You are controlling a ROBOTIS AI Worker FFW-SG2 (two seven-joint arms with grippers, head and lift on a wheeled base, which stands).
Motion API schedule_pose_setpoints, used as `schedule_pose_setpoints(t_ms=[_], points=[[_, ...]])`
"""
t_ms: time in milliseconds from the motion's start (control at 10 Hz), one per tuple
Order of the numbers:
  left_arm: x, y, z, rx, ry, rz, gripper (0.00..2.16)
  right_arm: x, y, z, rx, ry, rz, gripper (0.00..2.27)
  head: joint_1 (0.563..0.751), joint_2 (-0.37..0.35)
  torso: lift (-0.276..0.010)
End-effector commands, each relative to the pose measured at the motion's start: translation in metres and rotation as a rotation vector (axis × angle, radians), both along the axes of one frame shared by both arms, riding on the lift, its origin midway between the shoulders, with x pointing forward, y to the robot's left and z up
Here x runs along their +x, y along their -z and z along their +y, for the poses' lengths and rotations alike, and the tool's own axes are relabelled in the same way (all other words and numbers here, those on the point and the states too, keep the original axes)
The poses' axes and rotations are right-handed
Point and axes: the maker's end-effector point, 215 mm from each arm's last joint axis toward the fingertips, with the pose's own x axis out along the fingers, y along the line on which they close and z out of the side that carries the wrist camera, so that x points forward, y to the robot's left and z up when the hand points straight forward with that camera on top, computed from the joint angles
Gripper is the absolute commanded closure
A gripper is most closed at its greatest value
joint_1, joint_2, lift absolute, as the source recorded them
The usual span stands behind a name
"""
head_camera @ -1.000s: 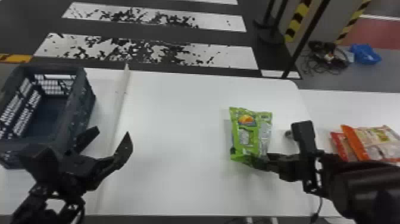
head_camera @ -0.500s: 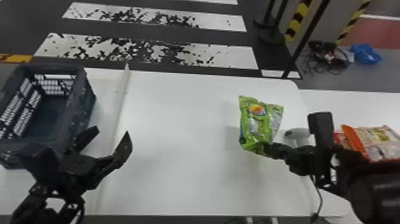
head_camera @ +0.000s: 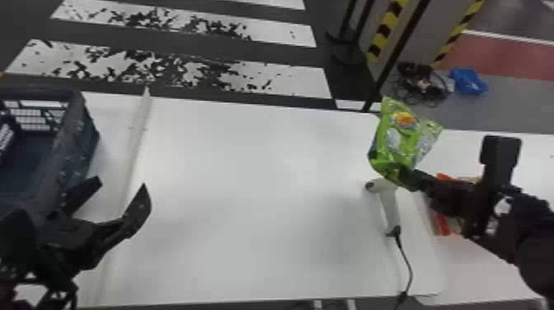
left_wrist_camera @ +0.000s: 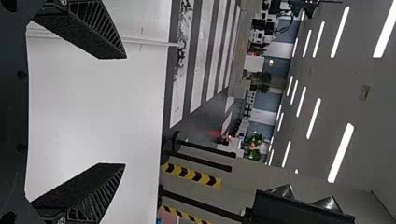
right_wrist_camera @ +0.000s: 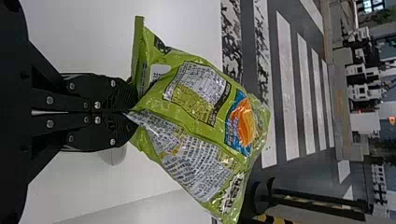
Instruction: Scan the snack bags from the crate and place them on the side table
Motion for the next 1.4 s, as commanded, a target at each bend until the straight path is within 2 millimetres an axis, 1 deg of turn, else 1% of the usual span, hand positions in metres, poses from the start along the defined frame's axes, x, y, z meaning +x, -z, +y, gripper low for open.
schedule_pose_setpoints(t_ms=[0, 100, 200, 300, 500, 600, 700, 800, 900, 1000, 1100, 1300], points=[[0.0, 0.0, 0.0, 0.0, 0.0, 0.0, 0.04, 0.0, -0.012, -0.049, 0.039, 0.112, -0.052, 2.26, 0.695, -0.256, -0.081], [0.0, 0.0, 0.0, 0.0, 0.0, 0.0, 0.04, 0.001, -0.02, -0.082, 0.033, 0.198, -0.109, 2.26, 0.695, -0.279, -0.081], [-0.001, 0.0, -0.001, -0.001, 0.003, 0.0, 0.04, 0.0, -0.023, -0.107, 0.043, 0.263, -0.137, 2.26, 0.695, -0.32, -0.081], [-0.001, 0.0, -0.002, -0.002, 0.005, 0.0, 0.04, -0.003, -0.021, -0.127, 0.067, 0.313, -0.146, 2.26, 0.695, -0.35, -0.081], [-0.002, -0.001, -0.003, -0.003, 0.007, -0.001, 0.04, -0.01, -0.001, -0.163, 0.054, 0.419, -0.114, 2.26, 0.695, -0.35, -0.081], [-0.002, -0.001, -0.005, -0.005, 0.008, 0.0, 0.04, -0.015, 0.016, -0.179, 0.05, 0.46, -0.074, 2.26, 0.695, -0.35, -0.081], [-0.003, 0.0, -0.004, -0.004, 0.008, 0.001, 0.04, -0.021, 0.035, -0.191, 0.047, 0.499, -0.033, 2.18, 0.695, -0.35, -0.081], [-0.002, -0.001, -0.004, -0.005, 0.006, 0.0, 0.04, -0.023, 0.045, -0.203, 0.041, 0.525, -0.03, 2.03, 0.695, -0.35, -0.081], [-0.002, 0.0, -0.005, -0.003, 0.006, 0.001, 0.04, -0.028, 0.055, -0.209, 0.036, 0.54, -0.008, 1.56, 0.695, -0.35, -0.081], [-0.002, -0.001, -0.006, -0.005, 0.006, 0.0, 0.04, -0.032, 0.057, -0.222, -0.02, 0.59, -0.008, 0.38, 0.695, -0.35, -0.081], [-0.002, -0.003, -0.006, -0.006, 0.007, -0.005, 0.04, -0.038, 0.06, -0.23, -0.074, 0.613, 0.011, 0.0, 0.695, -0.35, -0.081], [-0.001, -0.008, -0.007, -0.006, 0.009, -0.012, 0.04, -0.039, 0.054, -0.232, -0.091, 0.62, -0.004, 0.06, 0.695, -0.35, -0.081]])
